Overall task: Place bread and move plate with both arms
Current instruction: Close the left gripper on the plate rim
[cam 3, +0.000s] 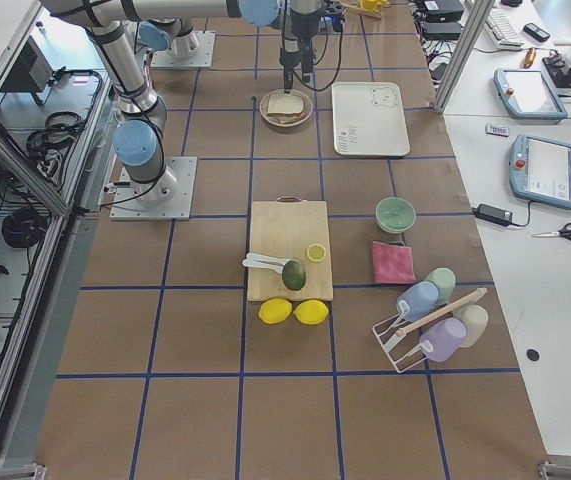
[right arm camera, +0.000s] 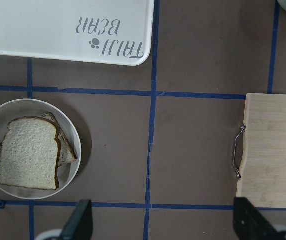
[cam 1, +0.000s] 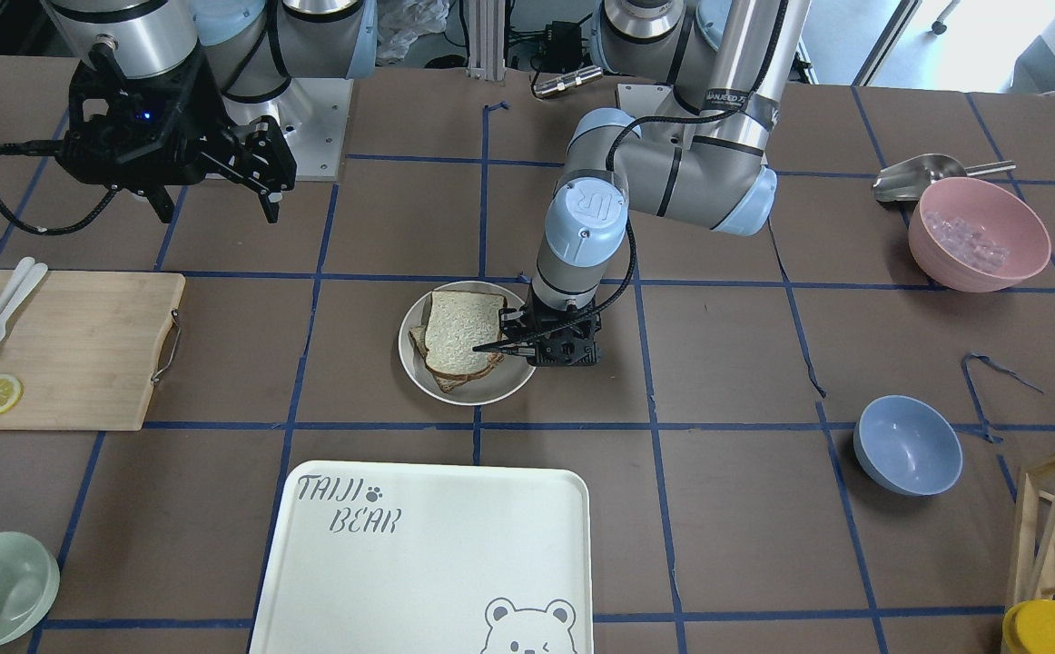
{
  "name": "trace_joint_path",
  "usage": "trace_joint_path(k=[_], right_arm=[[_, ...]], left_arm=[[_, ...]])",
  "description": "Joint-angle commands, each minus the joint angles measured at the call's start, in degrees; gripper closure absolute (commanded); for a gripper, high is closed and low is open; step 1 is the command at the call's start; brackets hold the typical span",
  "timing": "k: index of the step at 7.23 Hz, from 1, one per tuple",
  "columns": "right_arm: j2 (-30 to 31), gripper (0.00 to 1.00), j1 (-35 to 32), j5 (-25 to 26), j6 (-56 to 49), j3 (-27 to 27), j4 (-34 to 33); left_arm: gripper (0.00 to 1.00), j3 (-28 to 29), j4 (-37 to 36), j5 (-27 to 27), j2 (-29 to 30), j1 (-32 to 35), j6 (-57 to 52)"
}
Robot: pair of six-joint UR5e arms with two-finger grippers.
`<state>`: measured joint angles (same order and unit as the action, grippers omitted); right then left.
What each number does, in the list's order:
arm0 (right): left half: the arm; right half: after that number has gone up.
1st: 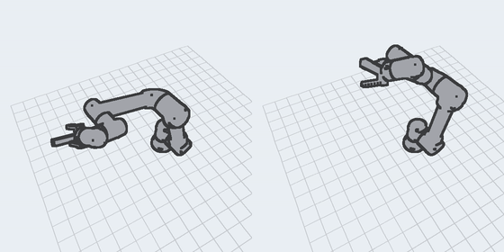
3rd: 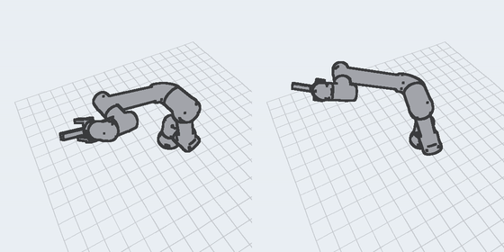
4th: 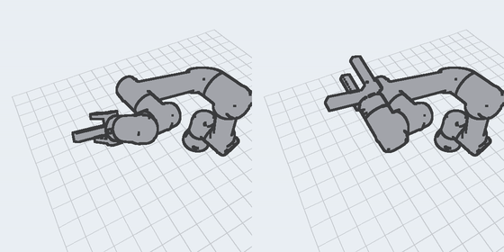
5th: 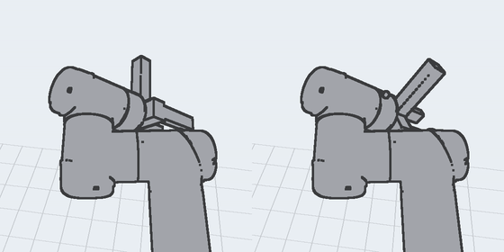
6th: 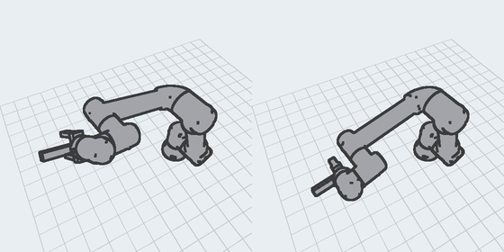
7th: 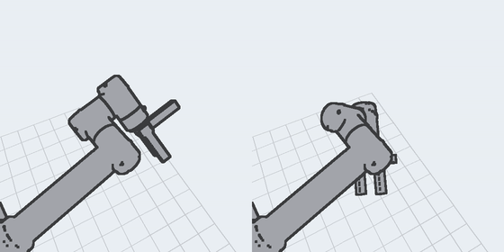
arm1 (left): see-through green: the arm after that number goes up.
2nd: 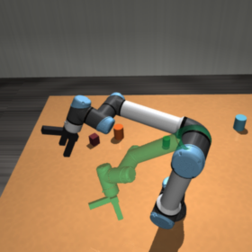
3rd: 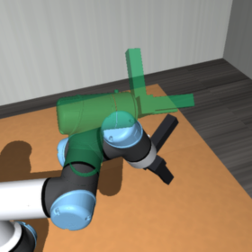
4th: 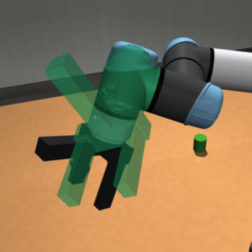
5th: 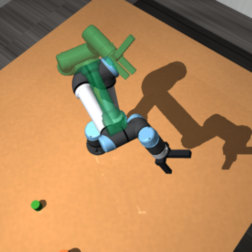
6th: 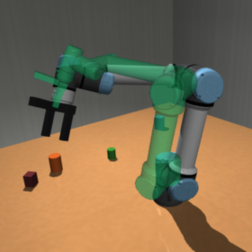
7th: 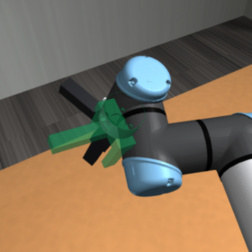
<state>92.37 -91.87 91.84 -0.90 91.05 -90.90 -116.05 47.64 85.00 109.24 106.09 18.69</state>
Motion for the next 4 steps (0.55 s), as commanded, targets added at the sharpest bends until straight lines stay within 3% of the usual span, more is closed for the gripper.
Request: trace_joint_path(k=[1, 4], right_arm=[[0.27, 0.0, 0.03, 0.53, 0.2, 0.18, 0.02], [0.44, 0.0, 0.03, -0.17, 0.03, 0.18, 0.89]], left_arm=[[1.0, -0.05, 0.0, -0.1, -0.43, 0.16, 0.12], [1.0, 0.03, -0.18, -0.19, -0.95, 0.08, -0.14]])
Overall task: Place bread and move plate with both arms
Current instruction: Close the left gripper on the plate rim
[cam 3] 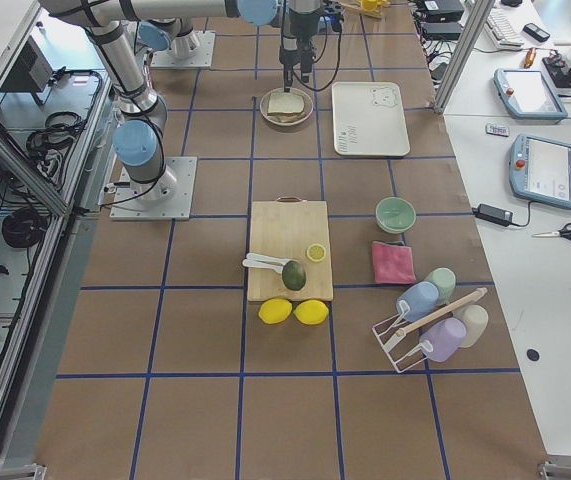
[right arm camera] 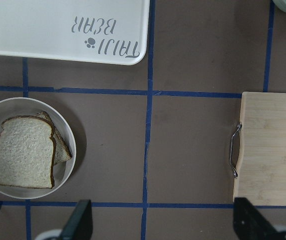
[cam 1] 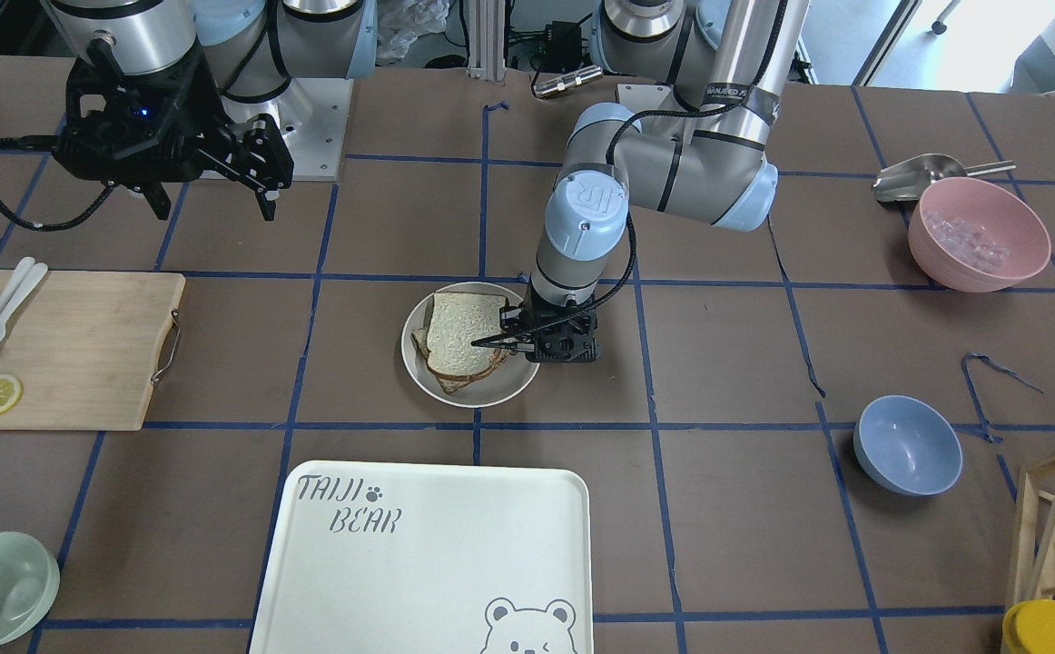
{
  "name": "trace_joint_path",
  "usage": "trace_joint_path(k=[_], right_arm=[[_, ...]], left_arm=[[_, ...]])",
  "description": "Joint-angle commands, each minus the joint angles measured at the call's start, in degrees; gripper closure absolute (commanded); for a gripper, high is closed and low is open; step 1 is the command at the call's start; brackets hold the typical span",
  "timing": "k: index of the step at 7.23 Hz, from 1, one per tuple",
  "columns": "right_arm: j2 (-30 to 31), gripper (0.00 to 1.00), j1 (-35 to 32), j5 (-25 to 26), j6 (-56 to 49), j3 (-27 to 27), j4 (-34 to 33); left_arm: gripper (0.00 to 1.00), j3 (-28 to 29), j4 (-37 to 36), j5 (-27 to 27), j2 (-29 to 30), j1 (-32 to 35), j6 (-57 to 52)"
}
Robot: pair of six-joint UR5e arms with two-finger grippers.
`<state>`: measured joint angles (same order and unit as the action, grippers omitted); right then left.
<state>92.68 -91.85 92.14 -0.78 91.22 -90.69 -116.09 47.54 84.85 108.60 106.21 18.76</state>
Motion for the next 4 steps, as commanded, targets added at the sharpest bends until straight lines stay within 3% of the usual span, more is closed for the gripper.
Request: trace_joint_path(k=[1, 4], right_arm=[[0.31, 0.0, 0.09, -0.38, 0.34, 0.01, 0.95], [0.31, 0.0, 0.35, 0.14, -0.19, 0.01, 0.7]], left_arm=[[1.0, 0.08, -0.17, -2.3, -0.75, -0.03, -0.56], [1.0, -0.01, -0.17, -5.66, -2.15, -0.74, -4.23]])
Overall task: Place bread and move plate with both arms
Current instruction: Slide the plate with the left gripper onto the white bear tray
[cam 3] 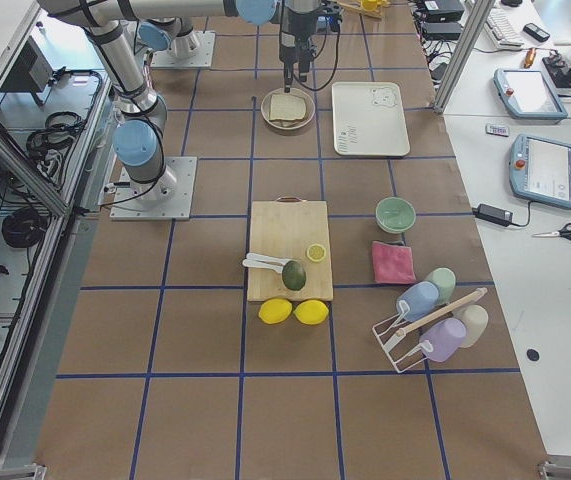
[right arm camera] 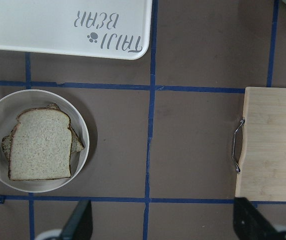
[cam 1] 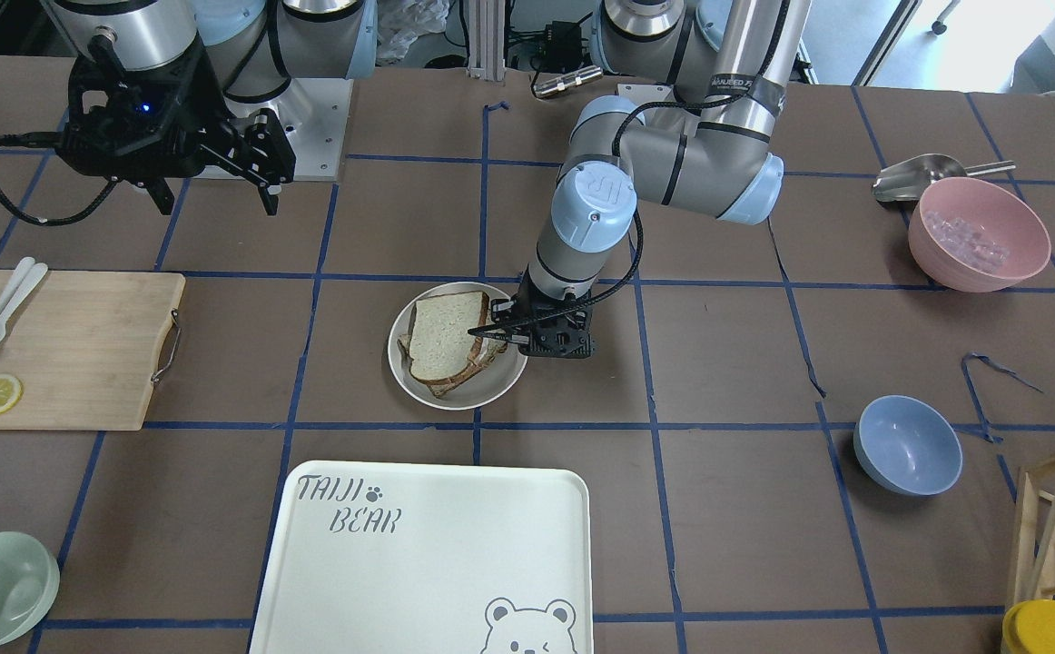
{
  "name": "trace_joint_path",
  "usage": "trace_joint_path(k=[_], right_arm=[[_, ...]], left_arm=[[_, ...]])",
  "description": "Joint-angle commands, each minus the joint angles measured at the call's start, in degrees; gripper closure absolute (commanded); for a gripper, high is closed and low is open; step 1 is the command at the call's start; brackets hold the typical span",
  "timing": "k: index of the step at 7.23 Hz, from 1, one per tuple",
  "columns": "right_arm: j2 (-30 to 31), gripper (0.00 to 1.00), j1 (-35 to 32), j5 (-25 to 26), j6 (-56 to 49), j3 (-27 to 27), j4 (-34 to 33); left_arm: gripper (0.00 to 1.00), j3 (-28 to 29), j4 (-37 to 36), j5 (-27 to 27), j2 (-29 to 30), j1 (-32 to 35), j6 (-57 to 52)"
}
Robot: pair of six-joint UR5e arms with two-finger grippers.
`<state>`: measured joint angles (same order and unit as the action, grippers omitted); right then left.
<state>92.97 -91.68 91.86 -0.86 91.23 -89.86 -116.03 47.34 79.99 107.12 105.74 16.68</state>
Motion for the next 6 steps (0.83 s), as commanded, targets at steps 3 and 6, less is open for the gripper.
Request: trace_joint_path(k=[3, 6], right_arm=[[0.19, 0.0, 0.54, 0.42, 0.06, 0.0, -0.58], [0.19, 0.0, 0.54, 0.42, 0.15, 0.0, -0.49]], left_arm=[[1.0, 0.71, -0.23, -6.75, -1.48, -2.54, -4.19], [1.0, 3.76, -0.58, -12.21, 0.44, -7.55, -7.17]])
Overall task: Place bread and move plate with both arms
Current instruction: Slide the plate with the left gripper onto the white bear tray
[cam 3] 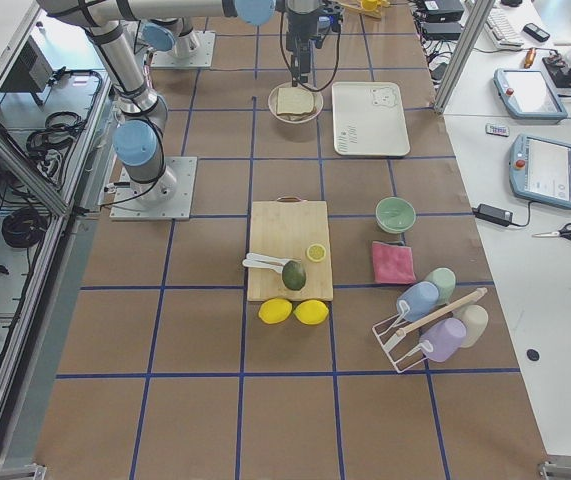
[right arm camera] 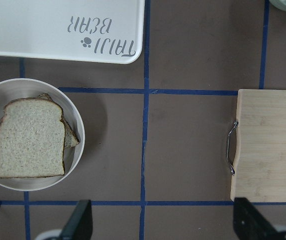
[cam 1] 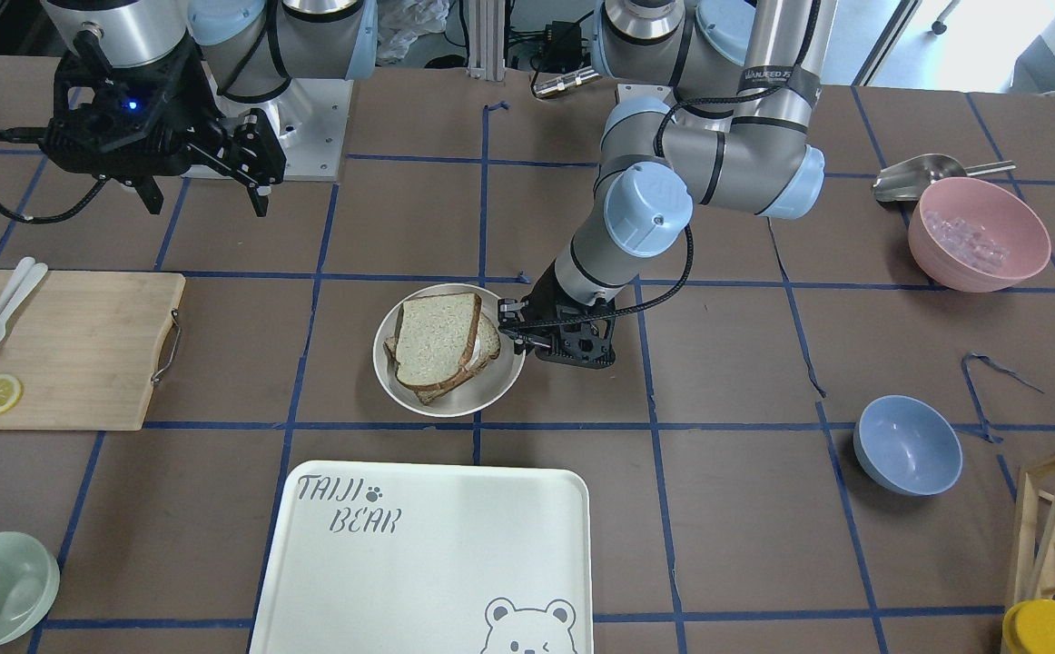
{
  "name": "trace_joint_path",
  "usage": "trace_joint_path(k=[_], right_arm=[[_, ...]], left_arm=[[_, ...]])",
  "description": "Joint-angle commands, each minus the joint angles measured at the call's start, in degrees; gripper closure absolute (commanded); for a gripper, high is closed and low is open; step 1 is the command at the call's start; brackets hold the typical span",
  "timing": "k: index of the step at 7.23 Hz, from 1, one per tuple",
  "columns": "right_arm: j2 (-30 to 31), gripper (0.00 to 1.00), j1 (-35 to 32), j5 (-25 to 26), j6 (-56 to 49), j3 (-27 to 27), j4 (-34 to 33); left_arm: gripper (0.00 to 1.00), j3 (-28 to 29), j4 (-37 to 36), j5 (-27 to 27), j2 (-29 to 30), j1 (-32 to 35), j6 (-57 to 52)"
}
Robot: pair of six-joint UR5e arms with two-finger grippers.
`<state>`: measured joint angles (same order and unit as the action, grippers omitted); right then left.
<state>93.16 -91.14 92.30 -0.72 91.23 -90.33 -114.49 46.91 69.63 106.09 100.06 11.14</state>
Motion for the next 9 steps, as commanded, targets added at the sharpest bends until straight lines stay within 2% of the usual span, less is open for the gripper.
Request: trace_joint_path(k=[1, 5, 8, 9], right_arm=[[0.09, 0.0, 0.0, -0.02, 0.02, 0.0, -0.02], [0.27, 0.0, 0.0, -0.02, -0.07, 0.0, 0.07], [0.27, 0.0, 0.0, -0.11, -0.16, -0.09, 0.16], [0.27, 0.0, 0.0, -0.19, -0.16, 0.0, 0.07]], left_arm=[[1.0, 7.91, 1.76, -1.86, 4.01, -1.97, -1.82], [1.0, 28.05, 6.16, -1.52, 18.5, -1.97, -2.08], [1.0, 39.75, 8.52, -1.34, 26.86, -1.97, -0.95], [1.0, 40.22, 8.89, -1.34, 27.84, -1.97, -0.95]])
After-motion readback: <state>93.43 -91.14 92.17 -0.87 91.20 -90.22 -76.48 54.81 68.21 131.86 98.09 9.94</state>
